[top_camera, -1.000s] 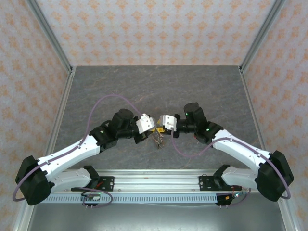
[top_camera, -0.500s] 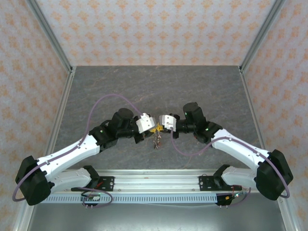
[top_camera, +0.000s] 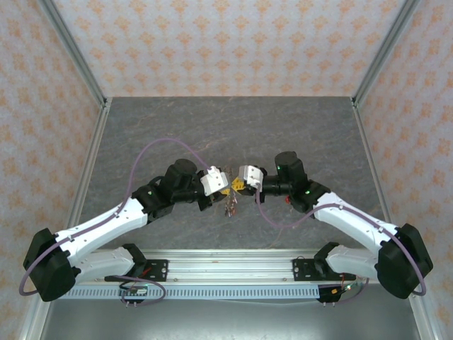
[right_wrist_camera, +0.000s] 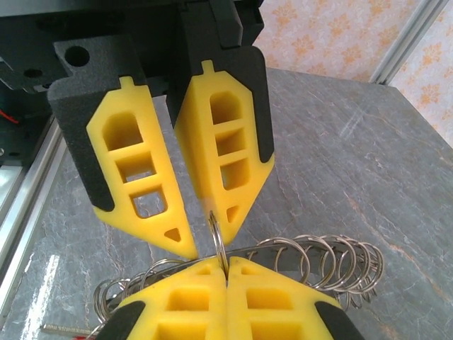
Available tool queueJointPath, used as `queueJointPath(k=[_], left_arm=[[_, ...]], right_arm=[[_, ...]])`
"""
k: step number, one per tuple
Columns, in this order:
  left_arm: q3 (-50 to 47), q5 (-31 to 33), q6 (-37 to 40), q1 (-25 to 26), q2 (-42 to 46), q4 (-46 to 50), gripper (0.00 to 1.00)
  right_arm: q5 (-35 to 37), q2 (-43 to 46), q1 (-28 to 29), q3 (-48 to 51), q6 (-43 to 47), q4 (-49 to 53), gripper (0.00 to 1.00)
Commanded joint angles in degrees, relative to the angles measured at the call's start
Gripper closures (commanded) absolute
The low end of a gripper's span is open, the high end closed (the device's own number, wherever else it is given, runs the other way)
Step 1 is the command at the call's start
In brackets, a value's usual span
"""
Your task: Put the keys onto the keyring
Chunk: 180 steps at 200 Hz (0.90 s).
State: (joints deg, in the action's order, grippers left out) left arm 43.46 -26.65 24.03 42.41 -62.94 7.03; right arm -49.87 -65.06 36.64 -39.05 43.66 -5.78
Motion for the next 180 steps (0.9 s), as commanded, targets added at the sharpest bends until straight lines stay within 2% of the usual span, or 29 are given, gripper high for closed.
queueJointPath(k=[1, 57, 82, 106, 124, 153, 165, 180], left_arm=[[1.0, -1.7, -0.8, 0.7, 0.0, -3.0, 0.81], [0.7, -2.6, -1.8, 0.7, -0.2, -4.5, 0.81], [0.6, -2.9, -2.1, 0.7, 0.0, -4.8, 0.87], [0.4, -2.8, -2.3, 0.7, 0.1, -5.0, 1.00], [0.3, -2.4, -2.4, 0.7, 0.2, -5.3, 1.00], [0.4, -0.7, -2.8, 0.7, 0.5, -5.3, 1.00], [0.5, 0.5, -3.2, 0.7, 0.5, -5.3, 1.00], [0.4, 1.0, -3.4, 0.7, 0.4, -5.1, 1.00]], right_arm=[[-4.1, 1.5, -0.4, 0.0, -1.6, -5.4, 1.00], [-5.6, 1.1, -0.8, 0.7, -3.6, -7.6, 1.00], [-5.7, 0.9, -1.0, 0.9, -3.9, -7.7, 1.00], [-5.5, 0.9, -1.0, 1.0, -4.0, -7.4, 1.00], [-5.1, 1.0, -1.0, 1.1, -4.1, -7.0, 1.00], [-0.3, 3.4, -1.0, 2.9, -7.3, -7.6, 0.78], [2.8, 5.8, -1.0, 4.1, -10.3, -8.4, 0.74], [10.1, 9.5, -1.1, 6.2, -16.8, -10.2, 0.70]])
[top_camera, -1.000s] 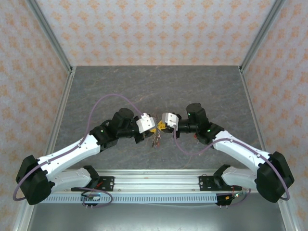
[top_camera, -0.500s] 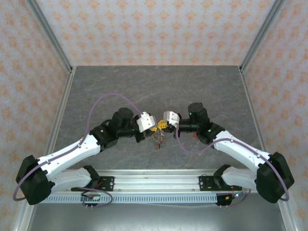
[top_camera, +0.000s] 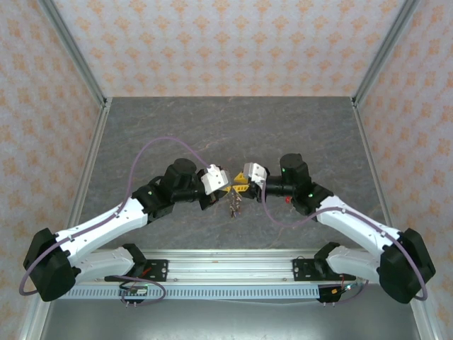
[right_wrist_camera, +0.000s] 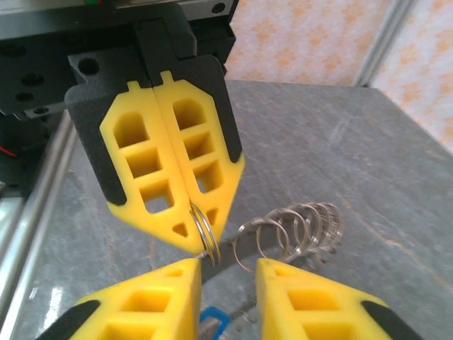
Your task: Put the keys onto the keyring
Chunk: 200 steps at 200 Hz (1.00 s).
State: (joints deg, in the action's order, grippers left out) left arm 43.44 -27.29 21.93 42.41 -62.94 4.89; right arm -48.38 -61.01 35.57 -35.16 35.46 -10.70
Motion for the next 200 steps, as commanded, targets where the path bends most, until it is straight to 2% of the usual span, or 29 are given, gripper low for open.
queueJointPath(k=[1, 19, 32, 44, 53, 78, 108, 149, 200], left_arm=[[0.4, 1.7, -1.4, 0.7, 0.4, -2.9, 1.00], [0.5, 2.6, -2.2, 0.7, 0.1, -2.9, 1.00], [0.4, 3.7, -2.9, 0.7, -0.2, -3.2, 1.00], [0.5, 4.6, -3.7, 0.7, -0.7, -3.4, 1.00], [0.8, 5.3, -4.6, 0.7, -1.2, -3.6, 1.00], [0.8, 5.2, -7.0, 0.7, -2.2, -5.1, 1.00], [0.5, 6.0, -9.6, 0.7, -2.9, -6.6, 1.00], [-0.2, 5.4, -11.4, 0.7, -3.2, -7.7, 1.00], [0.9, 5.1, -12.1, 0.7, -4.1, -7.1, 1.00]], right_arm=[[9.2, 5.7, 0.0, 2.4, -9.3, -5.4, 0.70], [22.3, 9.9, -0.2, 4.0, -19.7, -5.4, 0.68], [35.9, 11.8, -0.8, 4.1, -29.1, -2.8, 0.67], [46.5, 12.1, -2.4, 2.2, -37.9, 4.3, 0.66], [50.3, 11.2, -5.2, -0.1, -43.0, 12.2, 0.66], [50.7, 7.0, -12.4, -3.5, -55.7, 27.3, 0.64], [46.5, 2.2, -17.5, -3.3, -61.6, 35.8, 0.61], [41.7, -6.5, -23.0, -5.2, -60.3, 41.9, 0.56], [38.2, -15.5, -23.8, -8.9, -53.1, 41.4, 0.51]])
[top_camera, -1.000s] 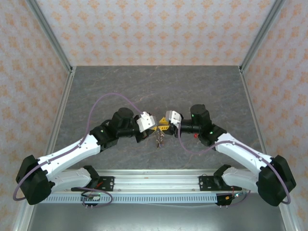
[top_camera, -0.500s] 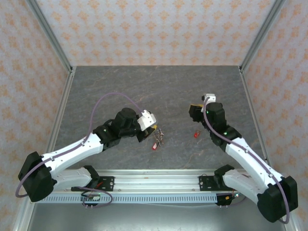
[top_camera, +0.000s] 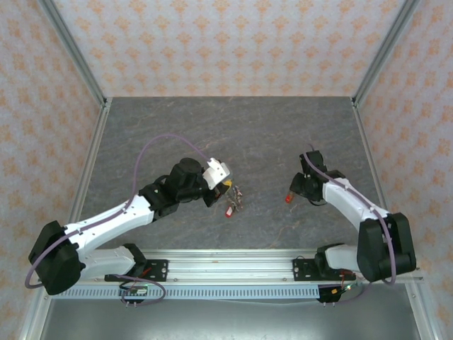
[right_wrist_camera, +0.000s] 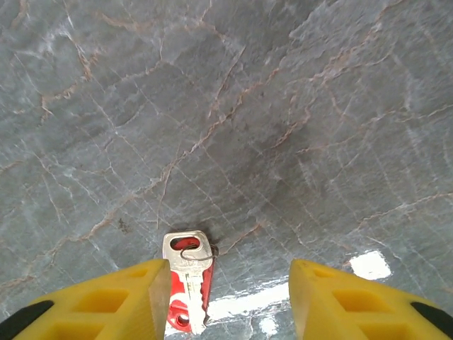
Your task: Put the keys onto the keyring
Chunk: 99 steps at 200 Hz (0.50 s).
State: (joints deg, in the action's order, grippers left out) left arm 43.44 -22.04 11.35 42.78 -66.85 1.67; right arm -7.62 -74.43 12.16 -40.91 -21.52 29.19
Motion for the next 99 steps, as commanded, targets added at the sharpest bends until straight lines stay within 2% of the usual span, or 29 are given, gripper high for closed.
queueJointPath(k=[1, 40, 73, 99], left_arm=[[0.9, -0.2, -1.5, 0.3, -0.2, -3.9, 1.00], [1.8, -1.1, -2.9, 0.4, -1.2, -4.6, 1.00], [1.7, -0.9, -3.6, 0.3, -1.4, -5.1, 1.00], [2.0, -0.8, -3.8, 0.3, -1.5, -4.7, 1.00]], right_arm=[[-2.6, -2.2, -0.4, -3.2, 4.0, 1.5, 0.51], [-7.2, -6.6, -0.4, -6.3, 8.4, 2.1, 0.57], [-5.6, -11.1, -0.4, -8.7, 10.1, 4.6, 0.58], [-7.4, -12.9, -0.4, -8.8, 9.7, 4.0, 0.58]])
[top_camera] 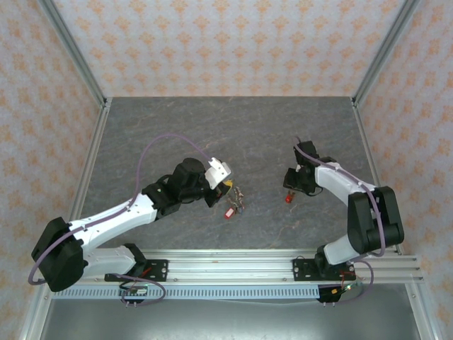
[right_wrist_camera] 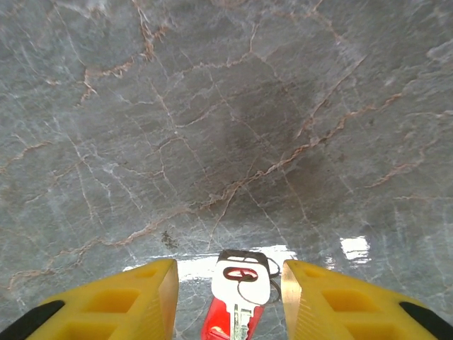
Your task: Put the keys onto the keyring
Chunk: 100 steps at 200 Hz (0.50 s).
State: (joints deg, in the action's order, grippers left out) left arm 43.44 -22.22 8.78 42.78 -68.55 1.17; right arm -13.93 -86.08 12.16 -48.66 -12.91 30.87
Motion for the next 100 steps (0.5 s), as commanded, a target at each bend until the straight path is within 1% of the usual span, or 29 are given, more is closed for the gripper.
queueJointPath(k=[1, 37, 75, 84, 100], left_arm=[[2.0, -0.6, -1.2, 0.4, 0.1, -4.2, 1.00], [2.3, -0.2, -1.1, 0.4, 0.2, -4.0, 1.00], [2.6, -0.3, -1.0, 0.4, -0.4, -4.0, 1.00], [2.6, -0.2, -1.0, 0.4, -0.6, -4.1, 1.00], [2.8, -0.2, -1.1, 0.4, -0.6, -4.0, 1.00]], right_arm=[[-1.2, -1.3, -0.4, -1.0, 1.1, 2.3, 0.58], [-2.1, -2.2, -0.4, -0.3, 0.2, 3.5, 0.60], [-3.4, -0.9, -0.4, 1.1, -1.2, 4.1, 0.62], [-3.6, -0.7, -0.4, 1.2, -1.6, 4.2, 0.64], [-2.7, -0.7, -0.4, 0.9, -1.8, 5.0, 0.64]])
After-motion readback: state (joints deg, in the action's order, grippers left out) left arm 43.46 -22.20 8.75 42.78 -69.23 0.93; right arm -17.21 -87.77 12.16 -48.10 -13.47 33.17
